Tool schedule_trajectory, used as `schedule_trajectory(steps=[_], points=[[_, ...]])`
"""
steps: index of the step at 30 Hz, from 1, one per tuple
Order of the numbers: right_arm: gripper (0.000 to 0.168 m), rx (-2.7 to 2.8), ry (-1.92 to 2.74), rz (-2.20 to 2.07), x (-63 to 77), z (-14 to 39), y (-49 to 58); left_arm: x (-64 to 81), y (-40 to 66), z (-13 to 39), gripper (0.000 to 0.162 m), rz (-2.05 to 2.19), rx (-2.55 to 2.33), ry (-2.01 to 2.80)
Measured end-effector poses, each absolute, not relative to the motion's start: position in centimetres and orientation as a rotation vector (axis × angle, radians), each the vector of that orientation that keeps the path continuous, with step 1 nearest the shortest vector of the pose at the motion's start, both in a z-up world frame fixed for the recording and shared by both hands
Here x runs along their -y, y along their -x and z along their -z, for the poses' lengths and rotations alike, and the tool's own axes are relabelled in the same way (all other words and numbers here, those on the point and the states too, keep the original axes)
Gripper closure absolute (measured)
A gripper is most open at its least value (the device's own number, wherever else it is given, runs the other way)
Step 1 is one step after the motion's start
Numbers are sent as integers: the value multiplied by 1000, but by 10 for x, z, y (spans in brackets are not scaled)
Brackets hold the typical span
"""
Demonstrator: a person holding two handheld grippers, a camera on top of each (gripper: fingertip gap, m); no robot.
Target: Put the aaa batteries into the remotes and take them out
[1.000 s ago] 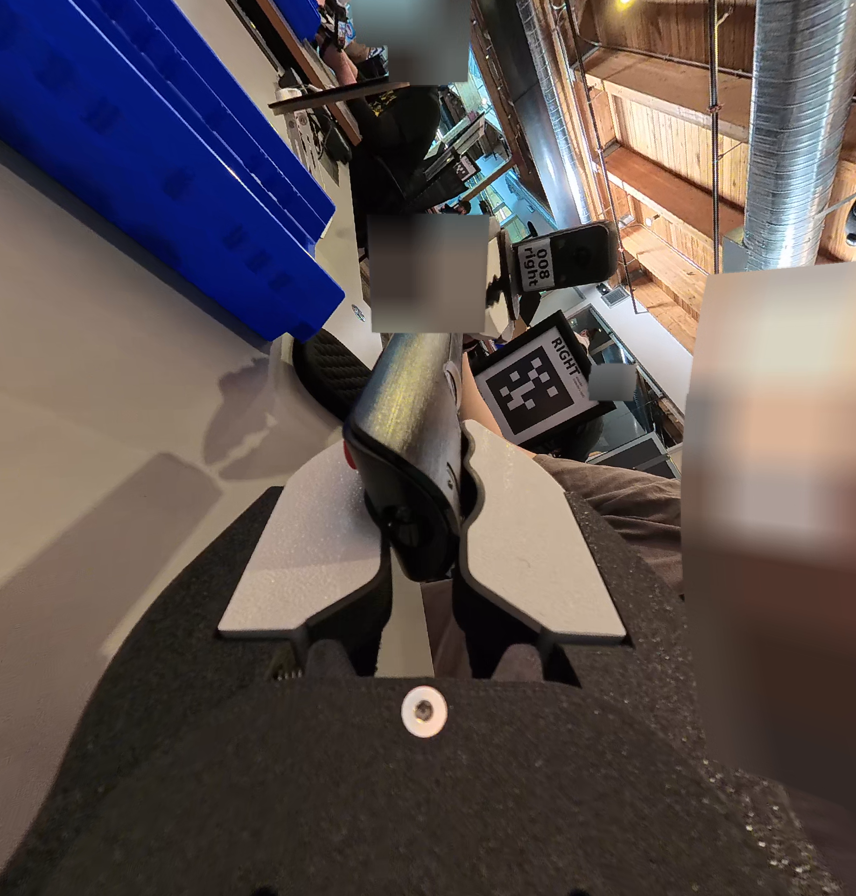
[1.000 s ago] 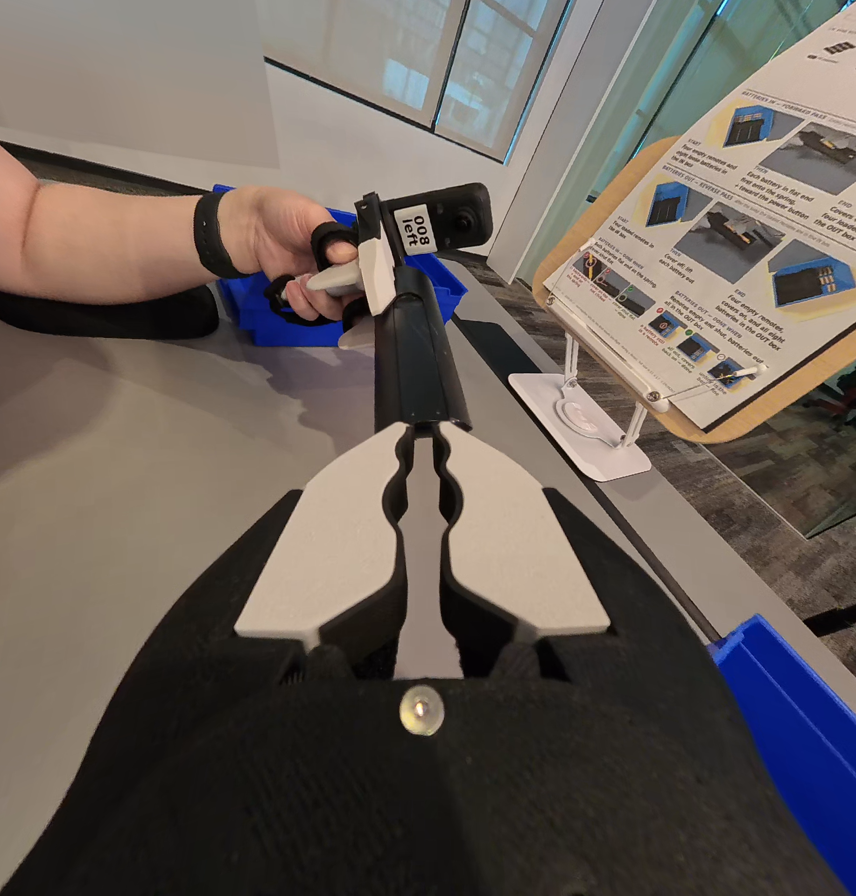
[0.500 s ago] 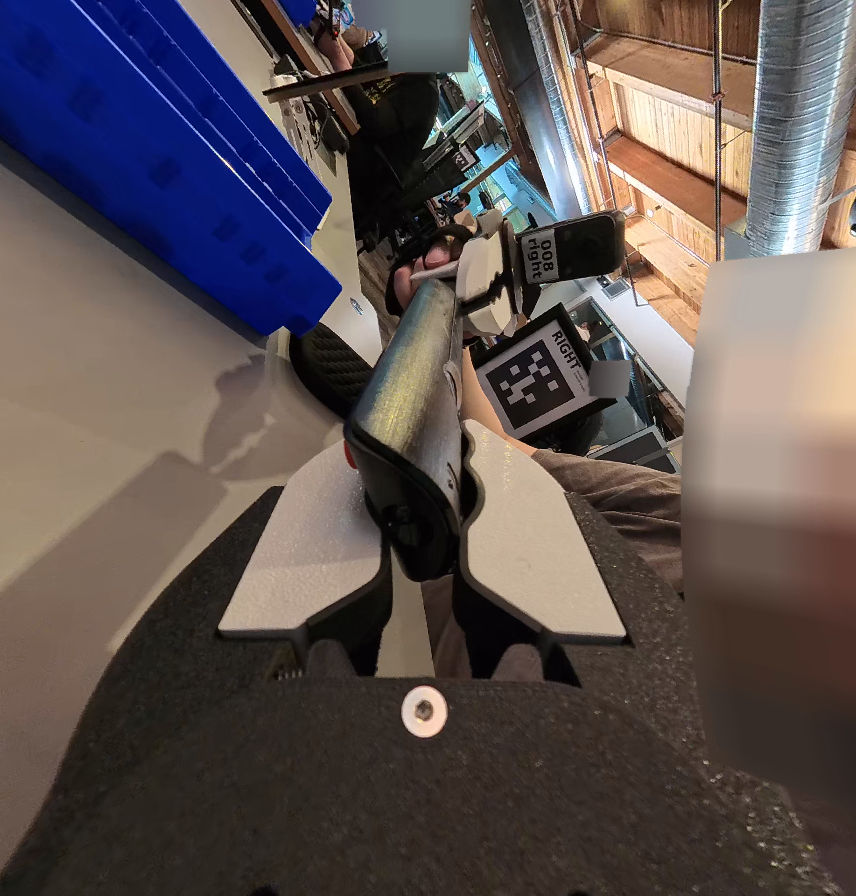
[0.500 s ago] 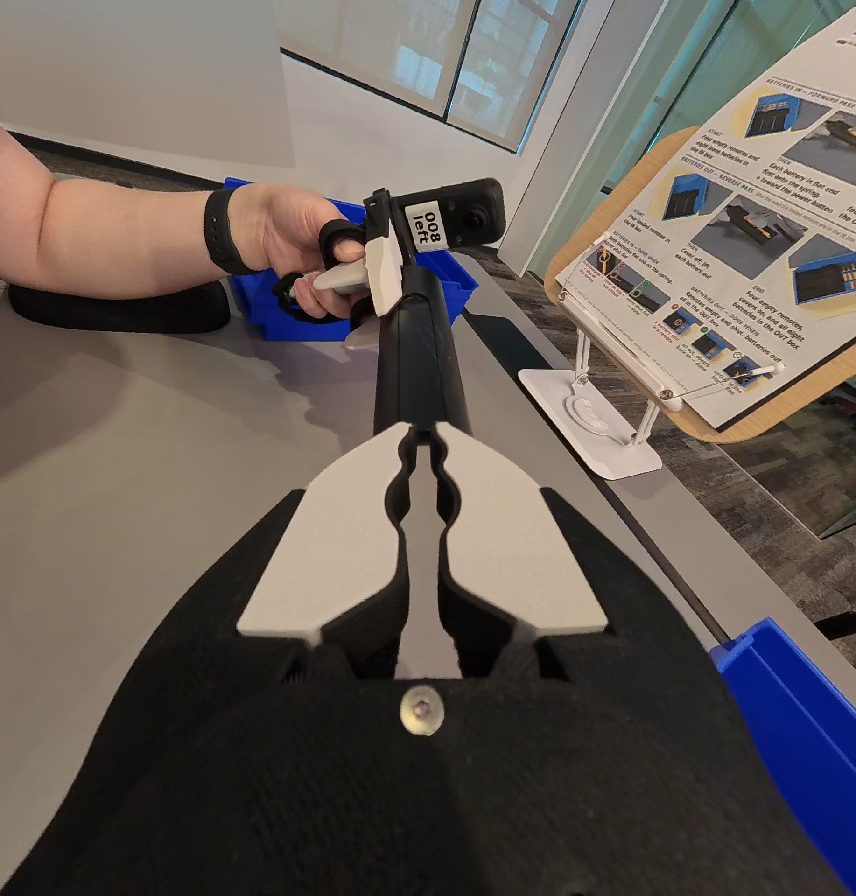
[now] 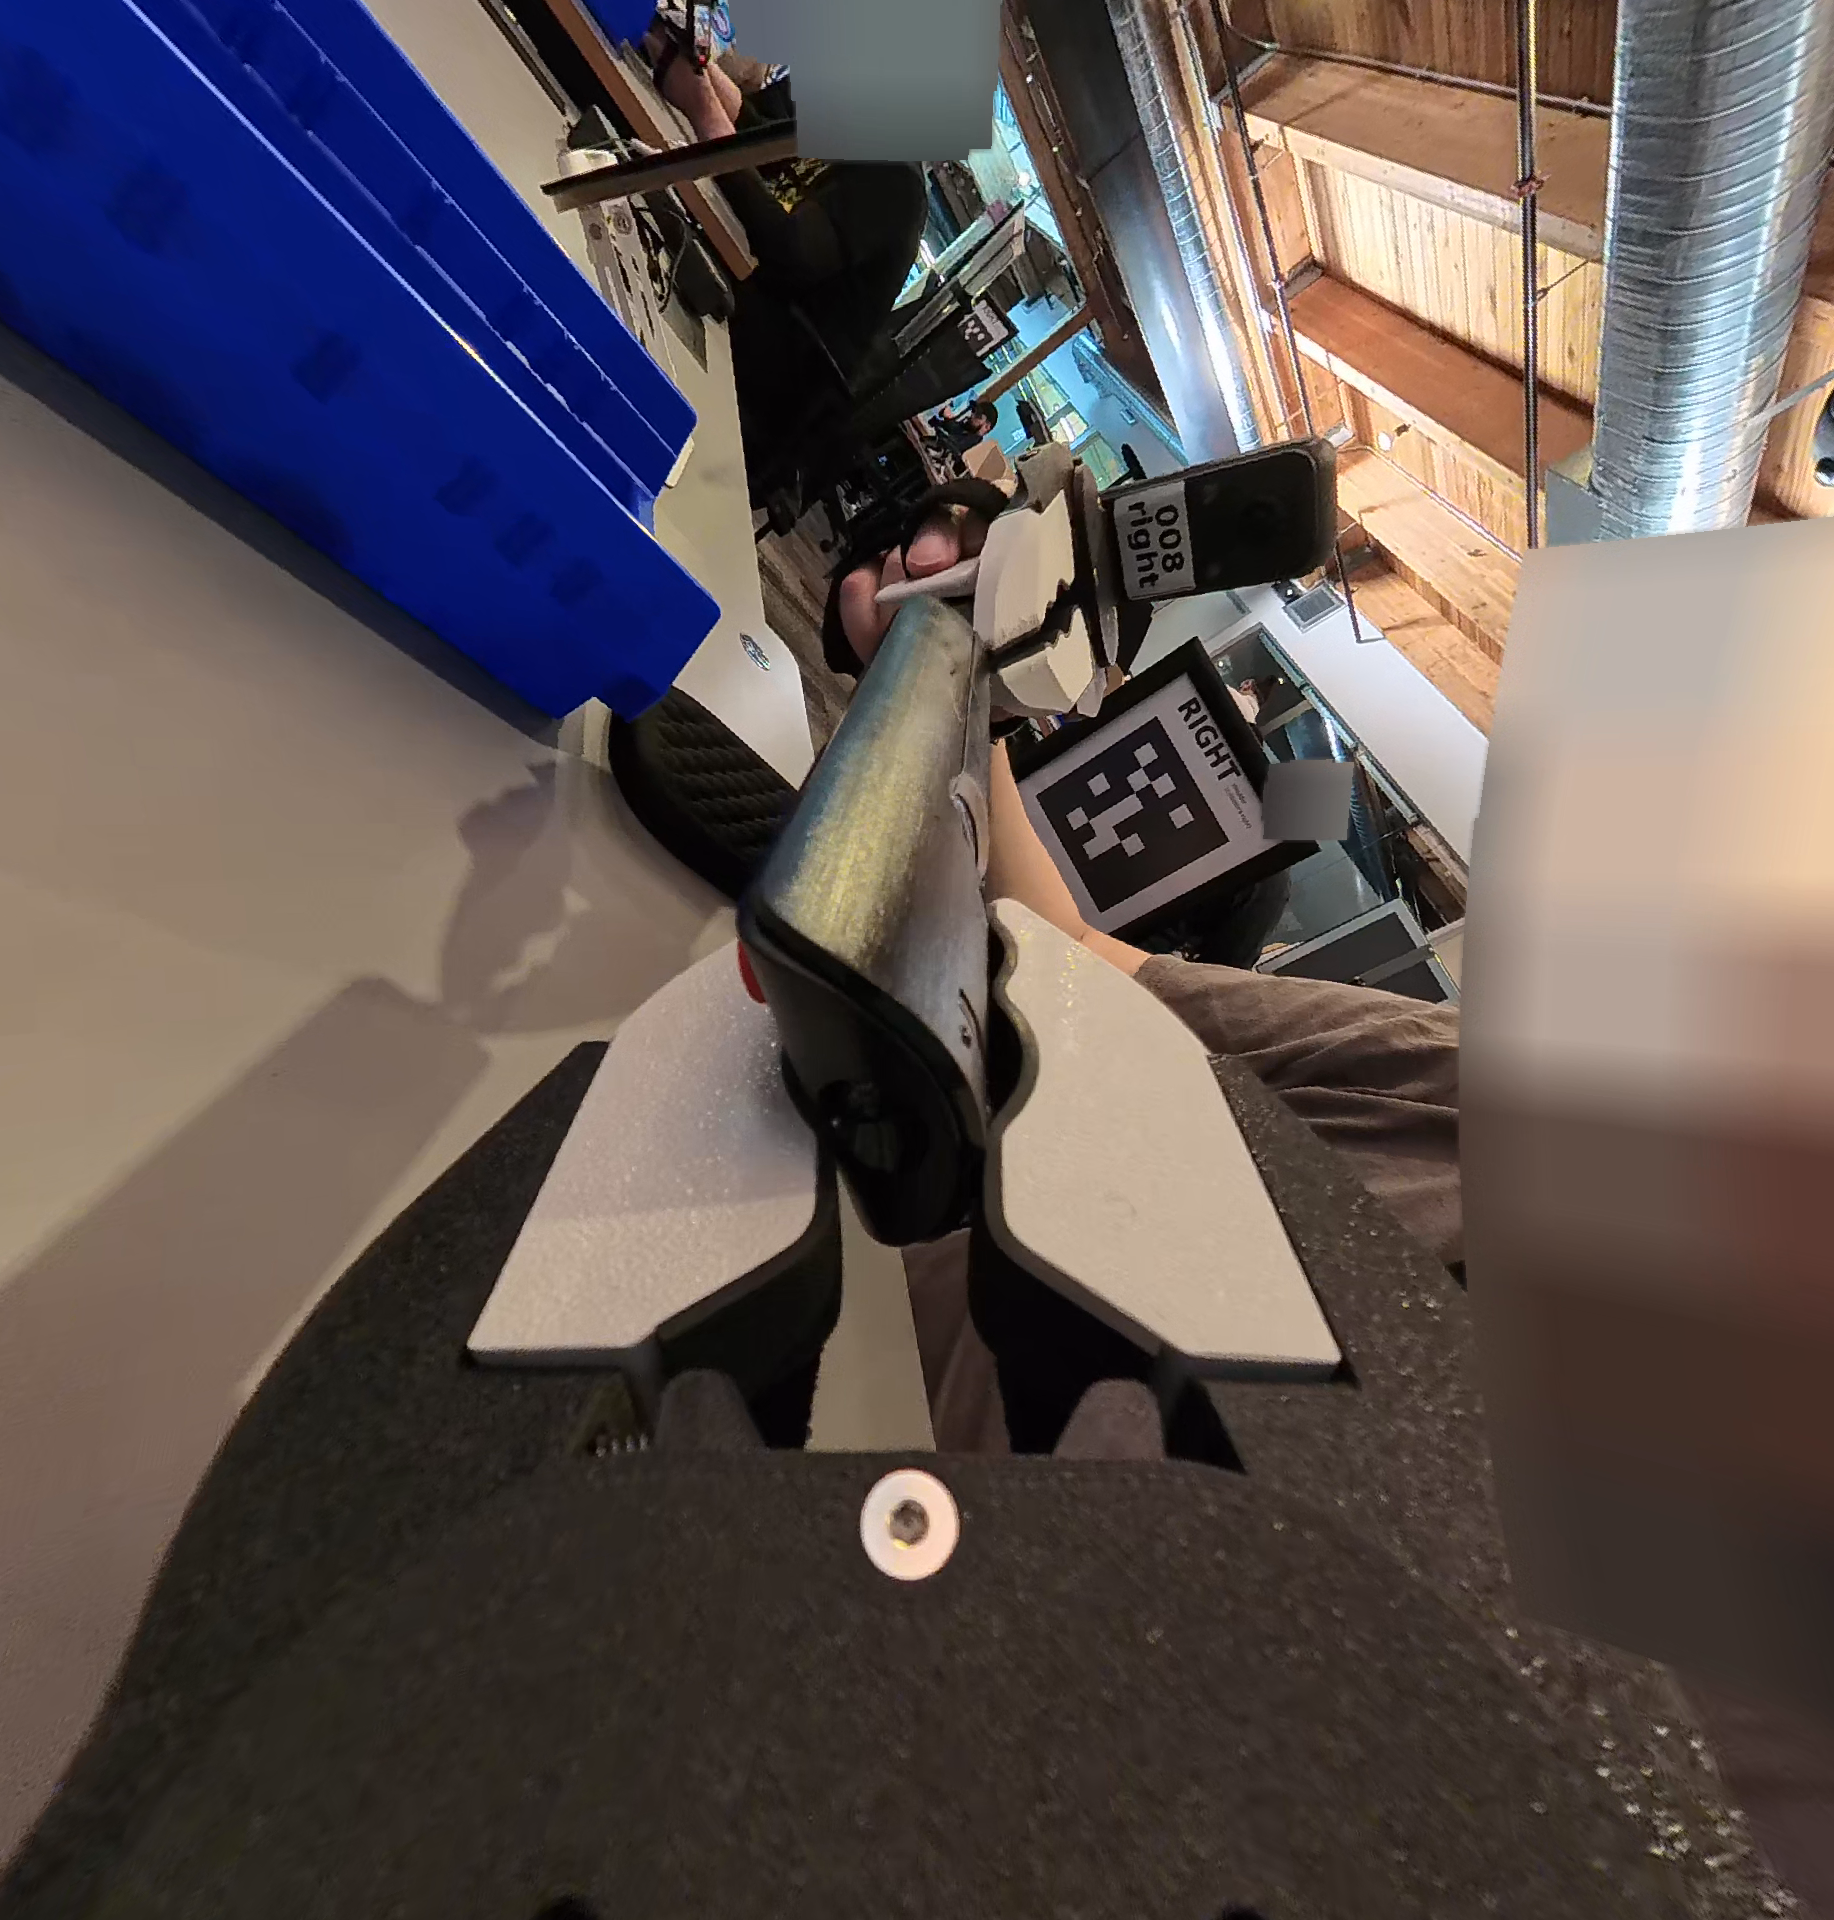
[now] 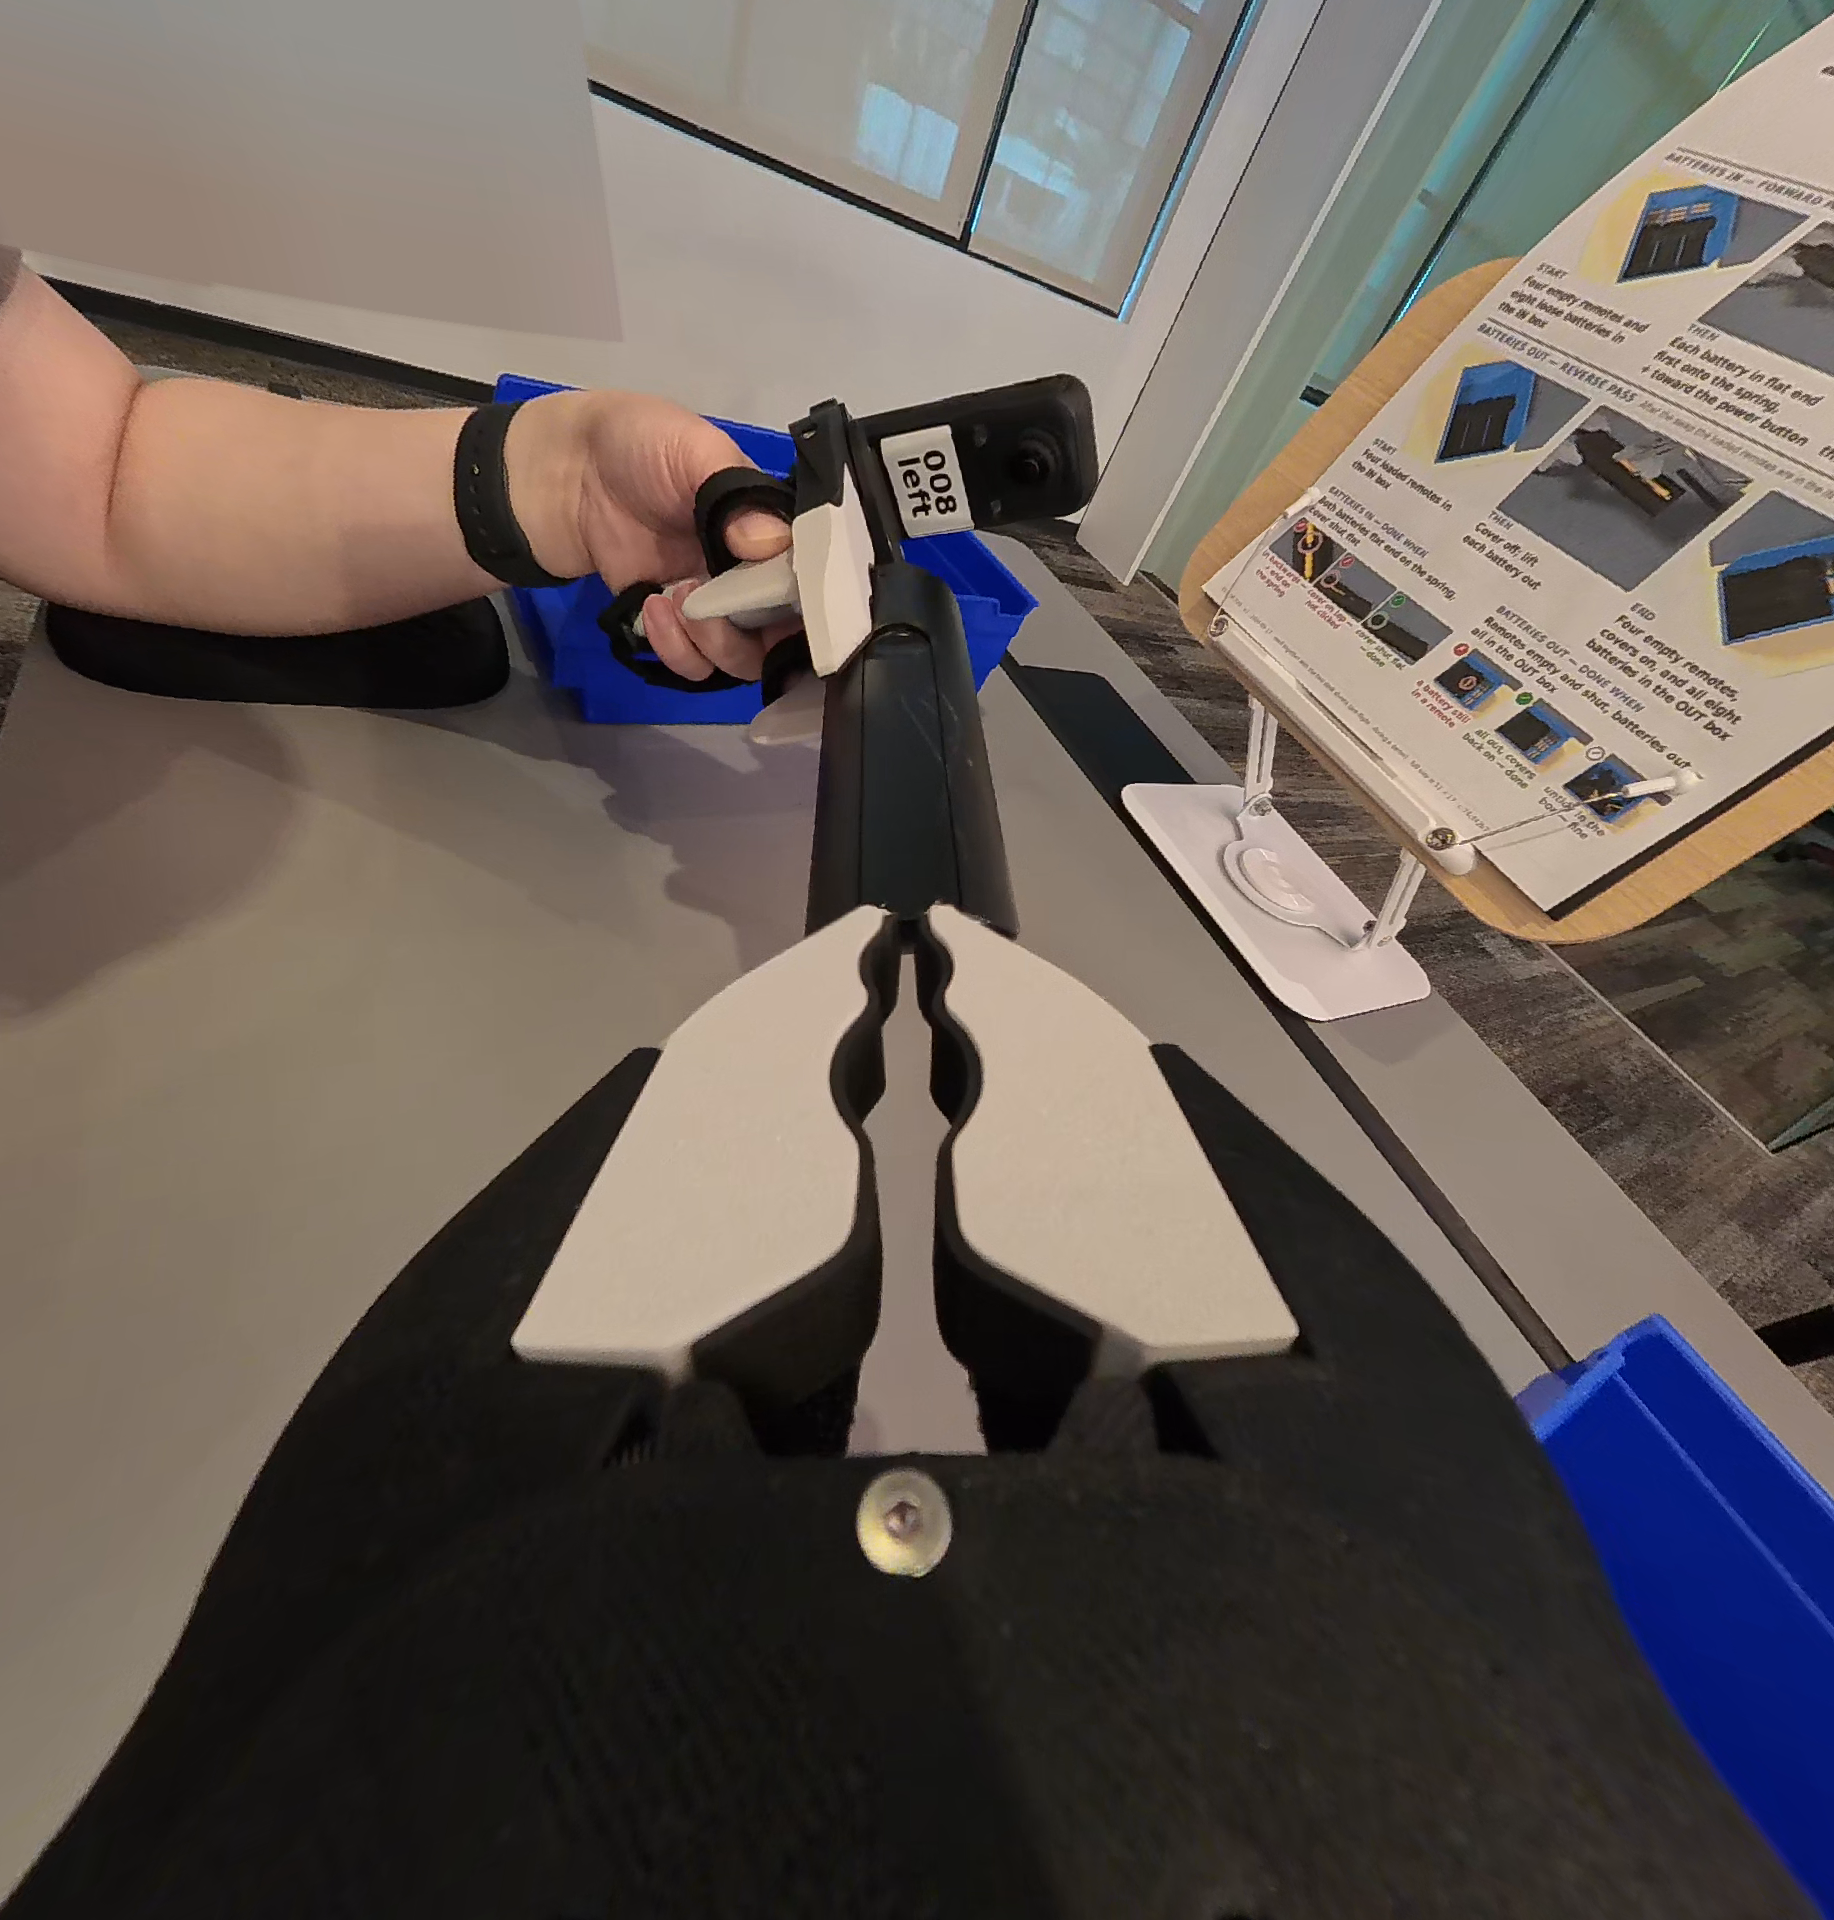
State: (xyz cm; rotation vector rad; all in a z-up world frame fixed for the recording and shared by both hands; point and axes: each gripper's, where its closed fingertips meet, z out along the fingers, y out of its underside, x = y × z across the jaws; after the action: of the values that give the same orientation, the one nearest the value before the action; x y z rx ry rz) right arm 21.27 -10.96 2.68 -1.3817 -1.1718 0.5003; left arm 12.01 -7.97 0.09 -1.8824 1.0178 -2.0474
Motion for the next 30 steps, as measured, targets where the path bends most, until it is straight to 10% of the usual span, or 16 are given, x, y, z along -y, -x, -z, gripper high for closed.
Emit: schedule_trajectory(steps=[30], points=[[167,1214,1445,-396,109,-14,-213,81,-124,5,138,1969,-1064,1882]])
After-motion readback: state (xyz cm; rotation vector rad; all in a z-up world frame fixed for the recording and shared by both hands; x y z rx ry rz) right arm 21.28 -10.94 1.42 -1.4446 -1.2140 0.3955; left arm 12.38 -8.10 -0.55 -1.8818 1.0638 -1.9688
